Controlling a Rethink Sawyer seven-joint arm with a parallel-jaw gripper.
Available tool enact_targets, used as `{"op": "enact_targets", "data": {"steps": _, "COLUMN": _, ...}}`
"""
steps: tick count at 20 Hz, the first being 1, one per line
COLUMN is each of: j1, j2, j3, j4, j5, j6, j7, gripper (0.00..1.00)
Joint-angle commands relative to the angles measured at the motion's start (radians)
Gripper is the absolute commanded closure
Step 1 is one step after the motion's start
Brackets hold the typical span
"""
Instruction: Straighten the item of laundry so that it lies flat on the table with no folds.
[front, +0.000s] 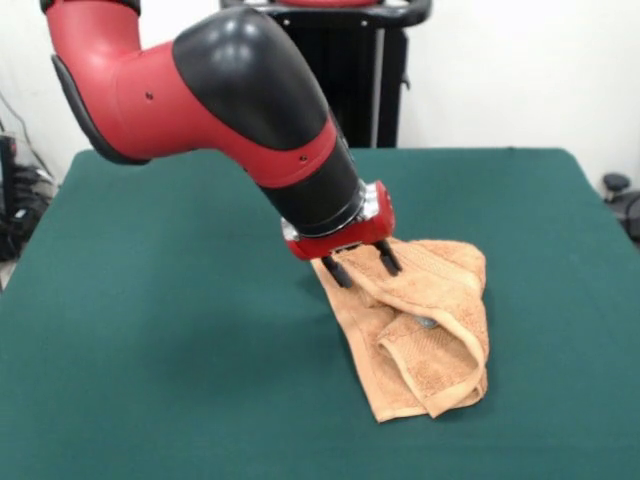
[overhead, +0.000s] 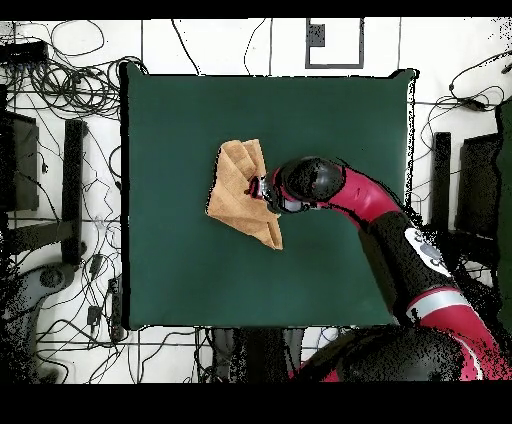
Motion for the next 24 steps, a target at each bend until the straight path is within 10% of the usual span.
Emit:
{"op": "enact_targets", "data": {"steps": 1, "j1": 0.000, "j2": 0.013, "j3": 0.105, "j4": 0.086, "j5": -0.042, "j6": 0.104, "j7": -0.153, "gripper": 0.00}}
{"op": "enact_targets", "data": {"steps": 24, "j1": -0.007, "j2": 0.007, "j3": 0.125, "j4": 0.144, "j5": -0.045, "j6": 0.063, "j7": -0.113, "gripper": 0.00}}
